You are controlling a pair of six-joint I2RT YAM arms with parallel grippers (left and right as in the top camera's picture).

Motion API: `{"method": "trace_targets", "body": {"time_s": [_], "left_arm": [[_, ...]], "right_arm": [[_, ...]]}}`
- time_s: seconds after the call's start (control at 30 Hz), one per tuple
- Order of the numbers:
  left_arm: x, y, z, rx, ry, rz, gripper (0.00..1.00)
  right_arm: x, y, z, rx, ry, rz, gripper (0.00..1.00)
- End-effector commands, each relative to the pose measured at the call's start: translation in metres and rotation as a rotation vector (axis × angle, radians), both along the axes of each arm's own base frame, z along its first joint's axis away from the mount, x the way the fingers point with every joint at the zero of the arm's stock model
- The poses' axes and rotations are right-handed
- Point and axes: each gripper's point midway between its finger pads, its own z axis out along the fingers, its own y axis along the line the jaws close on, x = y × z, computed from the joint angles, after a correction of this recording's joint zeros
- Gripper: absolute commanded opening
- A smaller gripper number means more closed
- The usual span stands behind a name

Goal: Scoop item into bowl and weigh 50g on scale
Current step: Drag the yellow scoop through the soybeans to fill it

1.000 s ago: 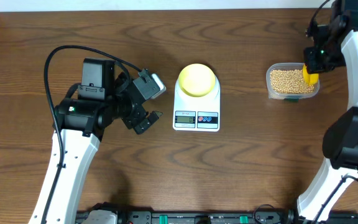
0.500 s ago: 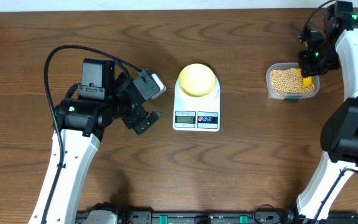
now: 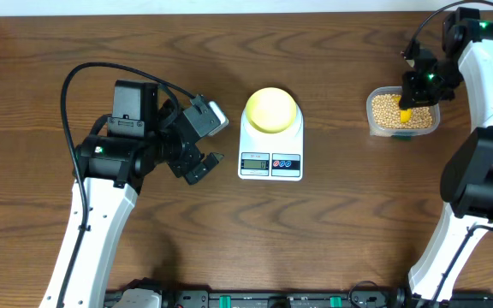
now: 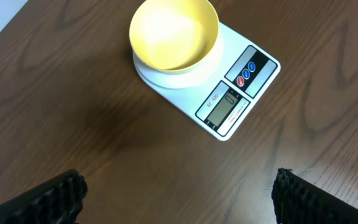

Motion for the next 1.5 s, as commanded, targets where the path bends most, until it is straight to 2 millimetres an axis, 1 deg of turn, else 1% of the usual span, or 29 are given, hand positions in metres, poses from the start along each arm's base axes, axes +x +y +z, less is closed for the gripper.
{"method": "trace_targets", "body": {"time_s": [0.0, 0.07, 0.2, 0.37, 0.47, 0.53, 0.63, 0.83, 1.0, 1.07, 1.2, 1.33, 1.43, 1.47], "left_arm": [[0.000, 0.000, -0.003, -0.010, 0.017, 0.007, 0.98], [0.000, 0.000, -0.003, -0.010, 0.017, 0.007, 0.97], [0.000, 0.000, -0.003, -0.010, 0.017, 0.007, 0.98], [0.000, 0.000, -0.003, -0.010, 0.017, 0.007, 0.98], [0.000, 0.000, -0.003, -0.010, 0.017, 0.007, 0.98], [0.000, 0.000, -0.003, -0.010, 0.017, 0.007, 0.98], [0.000, 0.000, -0.003, -0.010, 0.016, 0.007, 0.98], [0.000, 0.000, -0.003, -0.010, 0.017, 0.007, 0.98], [0.000, 0.000, -0.003, -0.010, 0.017, 0.007, 0.98], [0.000, 0.000, -0.003, -0.010, 0.017, 0.007, 0.97], [0.000, 0.000, -0.003, -0.010, 0.017, 0.007, 0.98], [0.000, 0.000, -0.003, -0.010, 0.017, 0.007, 0.97], [0.000, 0.000, -0.003, -0.010, 0.017, 0.007, 0.98], [0.000, 0.000, -0.003, -0.010, 0.017, 0.007, 0.98]], "right_arm": [[0.003, 0.008, -0.001, 0.135, -0.004, -0.015, 0.01], [0.003, 0.006, 0.001, 0.167, -0.011, -0.032, 0.01], [0.003, -0.010, 0.006, 0.233, -0.027, -0.091, 0.01], [0.001, -0.024, 0.013, 0.313, -0.053, -0.130, 0.01], [0.001, -0.038, 0.019, 0.363, -0.075, -0.176, 0.01], [0.000, -0.044, 0.020, 0.379, -0.080, -0.196, 0.01], [-0.006, -0.061, 0.024, 0.413, -0.083, -0.249, 0.01], [-0.013, -0.078, 0.034, 0.496, -0.104, -0.316, 0.01], [-0.018, -0.084, 0.041, 0.556, -0.104, -0.358, 0.01], [-0.017, -0.083, 0.044, 0.580, -0.112, -0.363, 0.01], [-0.012, -0.074, 0.056, 0.662, -0.154, -0.346, 0.01], [-0.013, -0.071, 0.058, 0.682, -0.145, -0.351, 0.01], [-0.013, -0.063, 0.059, 0.689, -0.129, -0.339, 0.01], [-0.013, -0.057, 0.059, 0.693, -0.122, -0.329, 0.01]]}}
